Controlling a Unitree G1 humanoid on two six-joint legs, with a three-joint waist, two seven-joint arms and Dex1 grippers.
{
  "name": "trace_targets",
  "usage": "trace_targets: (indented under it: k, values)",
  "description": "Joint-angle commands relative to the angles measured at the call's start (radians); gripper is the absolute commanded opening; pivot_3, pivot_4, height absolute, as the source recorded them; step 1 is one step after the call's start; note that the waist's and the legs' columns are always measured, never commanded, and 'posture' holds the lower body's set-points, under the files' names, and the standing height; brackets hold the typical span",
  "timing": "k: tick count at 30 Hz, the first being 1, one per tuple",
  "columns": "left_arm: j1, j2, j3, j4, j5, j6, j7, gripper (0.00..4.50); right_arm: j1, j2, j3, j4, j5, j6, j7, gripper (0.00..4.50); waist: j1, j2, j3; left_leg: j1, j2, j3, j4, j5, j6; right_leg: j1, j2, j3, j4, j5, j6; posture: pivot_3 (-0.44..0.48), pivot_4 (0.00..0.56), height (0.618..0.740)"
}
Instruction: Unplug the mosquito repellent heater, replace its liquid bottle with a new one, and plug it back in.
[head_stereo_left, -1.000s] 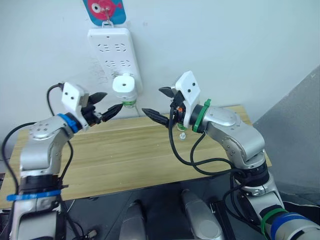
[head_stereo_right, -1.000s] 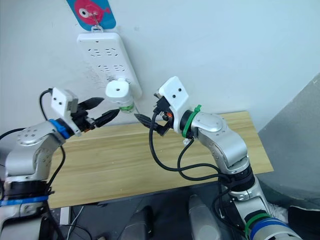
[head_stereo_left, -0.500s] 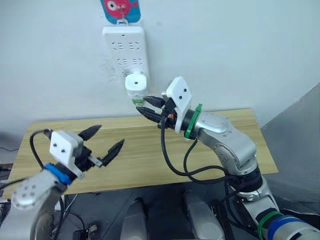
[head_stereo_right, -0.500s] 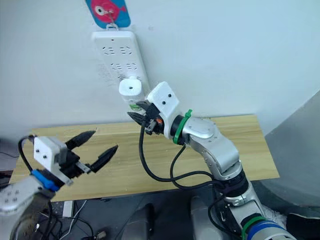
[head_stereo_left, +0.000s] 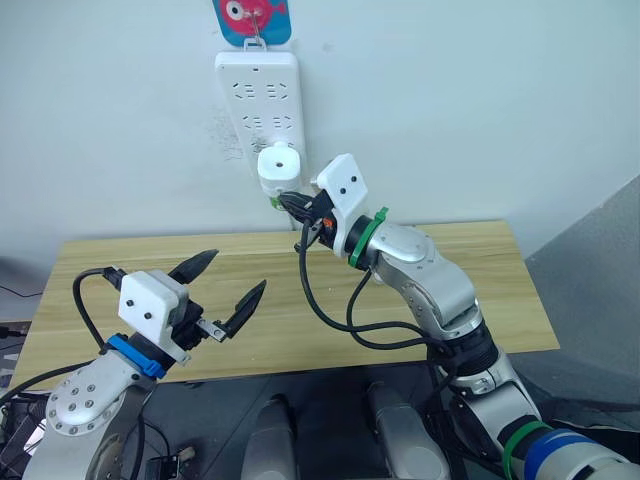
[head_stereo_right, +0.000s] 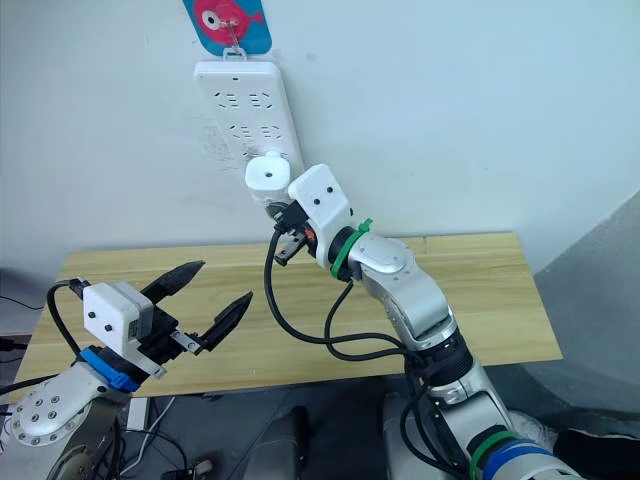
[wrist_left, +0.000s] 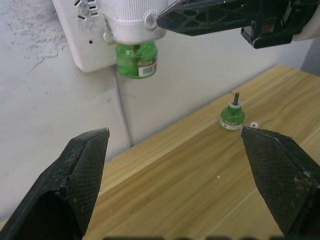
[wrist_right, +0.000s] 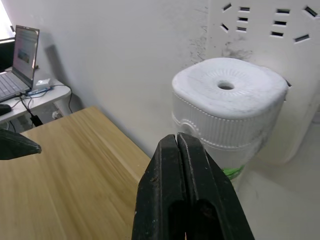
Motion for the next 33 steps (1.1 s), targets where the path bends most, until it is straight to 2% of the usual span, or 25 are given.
trace_targets:
  k: [1,15,23,28,31,33]
  values:
    - [0.006,0.004,0.003,-0.014,-0.002,-0.030,-0.004,4.49,-0.022,0.024,-0.008,-0.007,-0.007,-0.030,-0.013,0.03,0.000,0.000,0.000,0.000,0.000,0.000,0.000,0.000,0.000,0.000,0.000,0.000,0.000,0.000,0.000,-0.065,0.267,0.740]
    - [0.004,0.008,-0.021,-0.006,-0.012,-0.039,-0.012,4.49,-0.035,0.059,-0.061,0.021,0.000,0.007,-0.062,0.03,-0.001,0.000,0.000,0.000,0.000,0.000,0.001,0.000,0.000,0.000,0.000,0.000,0.000,0.000,0.000,-0.070,0.276,0.740]
    - [-0.004,0.009,-0.032,-0.009,-0.017,-0.029,-0.006,4.49,-0.030,0.083,-0.105,0.022,0.013,0.037,-0.100,0.03,-0.001,0.000,0.000,0.000,0.000,0.000,0.005,0.001,0.000,0.000,0.000,0.001,0.002,-0.002,-0.006,-0.075,0.277,0.740]
    - [-0.012,0.012,-0.039,-0.003,-0.018,-0.024,-0.004,4.49,0.006,0.050,-0.065,-0.074,0.082,0.061,0.010,0.03,0.000,0.000,0.000,0.000,0.000,0.000,0.005,0.001,0.000,0.001,0.000,0.001,0.001,-0.002,-0.006,-0.080,0.274,0.740]
    - [-0.019,0.016,-0.032,0.014,-0.031,-0.016,-0.008,4.49,0.055,-0.014,-0.028,-0.183,0.149,0.101,0.111,0.03,0.000,0.000,0.000,0.000,0.000,0.000,0.004,0.000,0.000,0.001,0.000,0.001,0.000,-0.002,-0.005,-0.085,0.271,0.740]
    - [-0.023,0.035,-0.025,0.043,-0.035,-0.005,-0.027,4.49,0.091,-0.096,-0.003,-0.260,0.171,0.133,0.170,0.03,-0.001,0.000,0.000,0.000,0.000,0.000,0.001,0.000,0.000,0.000,0.000,0.000,0.000,-0.001,0.000,-0.096,0.263,0.740]
